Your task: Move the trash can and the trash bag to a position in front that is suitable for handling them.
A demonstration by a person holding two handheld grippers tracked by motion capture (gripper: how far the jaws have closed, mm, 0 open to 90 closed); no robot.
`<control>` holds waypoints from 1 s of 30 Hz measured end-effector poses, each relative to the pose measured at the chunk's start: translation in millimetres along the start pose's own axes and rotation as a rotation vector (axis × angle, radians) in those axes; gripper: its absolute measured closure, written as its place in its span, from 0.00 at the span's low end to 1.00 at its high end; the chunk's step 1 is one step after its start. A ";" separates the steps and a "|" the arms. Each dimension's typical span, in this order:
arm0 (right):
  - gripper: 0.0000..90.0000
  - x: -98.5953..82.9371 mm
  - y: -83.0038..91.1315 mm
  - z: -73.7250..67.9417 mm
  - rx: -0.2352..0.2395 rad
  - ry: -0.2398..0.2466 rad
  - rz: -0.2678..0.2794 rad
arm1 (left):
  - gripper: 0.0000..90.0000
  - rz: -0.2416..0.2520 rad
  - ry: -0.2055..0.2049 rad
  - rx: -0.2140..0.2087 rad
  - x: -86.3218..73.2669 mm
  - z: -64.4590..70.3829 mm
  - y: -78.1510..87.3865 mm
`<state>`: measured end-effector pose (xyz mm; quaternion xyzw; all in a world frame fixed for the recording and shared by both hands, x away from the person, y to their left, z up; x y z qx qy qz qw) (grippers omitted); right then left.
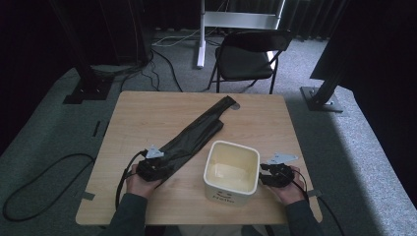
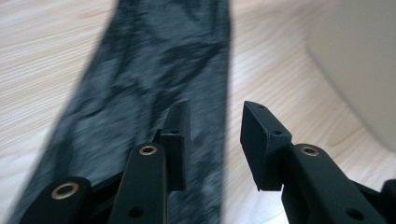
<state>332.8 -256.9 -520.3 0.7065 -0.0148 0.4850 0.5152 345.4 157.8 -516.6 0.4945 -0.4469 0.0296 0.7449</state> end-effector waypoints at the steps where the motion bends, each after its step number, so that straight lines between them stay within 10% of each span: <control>1: 0.61 0.1 1.1 -0.2 0.006 0.004 0.001 | 0.71 -0.001 -0.002 -0.008 1.7 2.8 -3.0; 14: 0.64 0.6 4.9 -9.8 0.038 0.047 -0.021 | 0.72 -0.008 -0.095 -0.124 14.9 51.1 -27.4; 30: 0.65 6.9 6.0 -18.7 0.107 0.066 -0.012 | 0.72 -0.004 -0.114 -0.163 12.5 64.9 -25.8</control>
Point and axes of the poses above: each handheld gripper's, and its own axes: y roughly backward along the jaws, x roughly out of its top, z roughly to its right, the point moved 2 cm from there along -y, roughly forward along the jaws
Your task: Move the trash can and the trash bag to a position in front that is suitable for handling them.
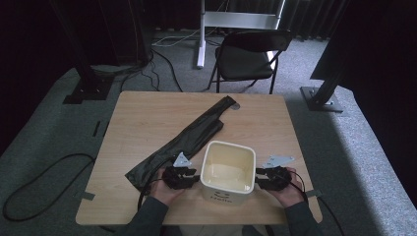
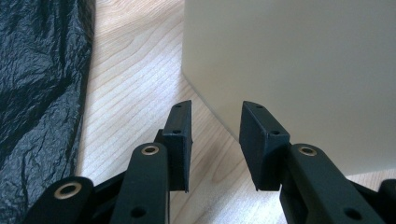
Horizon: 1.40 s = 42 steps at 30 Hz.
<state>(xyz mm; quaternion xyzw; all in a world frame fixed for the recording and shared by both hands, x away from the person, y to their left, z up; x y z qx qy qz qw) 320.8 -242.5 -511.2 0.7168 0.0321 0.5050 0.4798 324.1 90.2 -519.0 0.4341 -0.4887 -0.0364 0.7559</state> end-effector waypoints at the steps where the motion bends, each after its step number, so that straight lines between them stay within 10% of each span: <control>1: 0.65 -0.5 0.1 -0.2 0.008 0.008 -0.002 | 0.72 0.001 0.000 -0.004 -0.1 0.5 0.6; 14: 0.65 2.6 -3.0 -4.5 0.050 0.003 0.000 | 0.73 0.006 0.016 0.006 1.4 0.9 1.4; 42: 0.67 22.6 -22.0 30.2 -0.034 -0.087 0.019 | 0.75 0.018 0.063 0.082 44.9 -34.5 -24.7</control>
Point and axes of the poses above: each handheld gripper's, and its own axes: y roughly backward along the jaws, x roughly out of its top, z roughly to its right, the point moved 2 cm from there along -y, roughly forward along the jaws
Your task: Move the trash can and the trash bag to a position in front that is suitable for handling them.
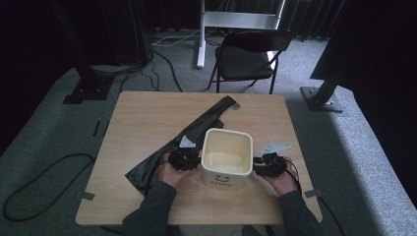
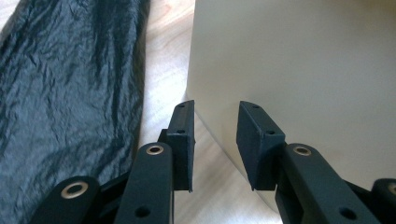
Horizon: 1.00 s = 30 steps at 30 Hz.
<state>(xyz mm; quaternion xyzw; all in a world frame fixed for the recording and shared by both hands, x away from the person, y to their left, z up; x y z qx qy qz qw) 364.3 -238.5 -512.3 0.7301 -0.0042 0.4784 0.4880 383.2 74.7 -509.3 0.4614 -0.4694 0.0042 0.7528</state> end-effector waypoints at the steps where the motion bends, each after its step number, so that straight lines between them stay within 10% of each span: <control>1: 0.67 0.8 -0.7 1.4 -0.004 -0.001 0.002 | 0.75 0.005 -0.006 0.004 2.1 -2.1 -0.5; 6: 0.62 -0.3 -3.8 7.7 0.029 -0.043 0.026 | 0.71 0.021 0.009 0.058 6.4 -13.6 -3.7; 19: 0.62 -1.2 -2.3 12.1 0.064 -0.079 0.054 | 0.65 -0.123 0.000 0.200 -5.1 -39.3 -24.6; 30: 0.61 1.8 -4.7 10.8 0.059 -0.075 0.055 | 0.92 -0.120 0.060 0.198 -28.2 -49.3 -9.6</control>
Point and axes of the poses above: each handheld gripper's, and its own axes: y roughly backward along the jaws, x roughly out of its top, z roughly to its right, the point moved 2 cm from there along -y, roughly forward along the jaws
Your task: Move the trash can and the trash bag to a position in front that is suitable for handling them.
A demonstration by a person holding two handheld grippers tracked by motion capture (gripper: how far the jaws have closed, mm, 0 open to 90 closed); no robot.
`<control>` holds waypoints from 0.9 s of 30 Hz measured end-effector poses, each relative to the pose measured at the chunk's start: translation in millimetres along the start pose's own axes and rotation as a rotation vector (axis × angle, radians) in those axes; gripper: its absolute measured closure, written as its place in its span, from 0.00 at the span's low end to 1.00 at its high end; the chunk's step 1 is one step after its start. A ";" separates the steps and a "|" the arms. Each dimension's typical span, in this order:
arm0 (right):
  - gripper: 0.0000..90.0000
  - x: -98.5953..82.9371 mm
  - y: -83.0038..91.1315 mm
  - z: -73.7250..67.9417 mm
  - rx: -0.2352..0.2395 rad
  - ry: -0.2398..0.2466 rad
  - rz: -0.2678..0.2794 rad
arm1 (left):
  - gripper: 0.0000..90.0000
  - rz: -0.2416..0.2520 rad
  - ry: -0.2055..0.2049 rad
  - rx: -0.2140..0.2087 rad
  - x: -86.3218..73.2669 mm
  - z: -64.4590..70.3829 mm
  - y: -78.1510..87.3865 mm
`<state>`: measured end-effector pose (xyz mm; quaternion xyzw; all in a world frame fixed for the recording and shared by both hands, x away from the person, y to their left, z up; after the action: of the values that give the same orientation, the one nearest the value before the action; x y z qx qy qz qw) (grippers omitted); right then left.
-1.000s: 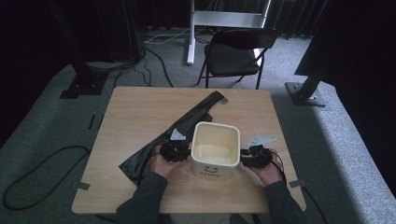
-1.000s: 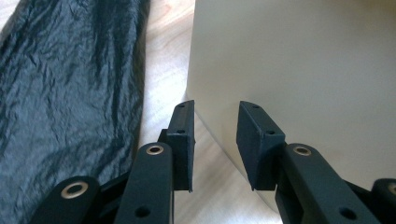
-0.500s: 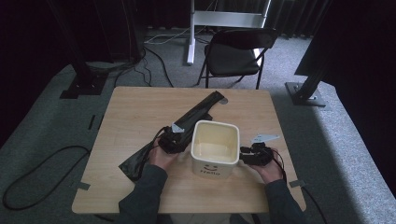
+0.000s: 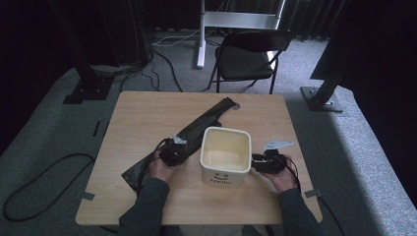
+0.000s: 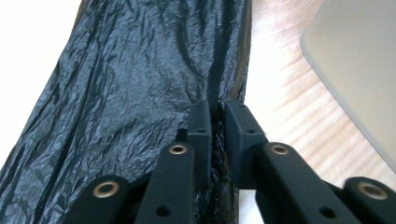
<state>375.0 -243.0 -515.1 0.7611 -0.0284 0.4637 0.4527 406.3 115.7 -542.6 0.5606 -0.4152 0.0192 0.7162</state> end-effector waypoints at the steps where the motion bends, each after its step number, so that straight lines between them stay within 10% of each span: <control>1: 0.61 0.4 -0.4 -0.5 0.000 -0.003 0.000 | 0.92 0.005 0.008 -0.003 -3.5 -0.6 2.2; 21: 0.61 12.1 -18.7 -2.4 0.013 -0.012 0.008 | 0.83 -0.002 0.053 -0.027 -52.6 13.8 41.1; 27: 0.61 14.3 -22.0 -4.4 0.017 0.004 0.005 | 0.71 0.068 0.050 -0.056 -49.4 26.7 51.1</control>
<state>390.3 -221.5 -518.5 0.7639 -0.0258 0.4665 0.4452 333.4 134.4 -532.1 0.5252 -0.4162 0.0456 0.7408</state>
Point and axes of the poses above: each handheld gripper's, and its own axes: y roughly backward along the jaws, x roughly out of its top, z roughly to its right, the point moved 2 cm from there along -y, roughly forward along the jaws
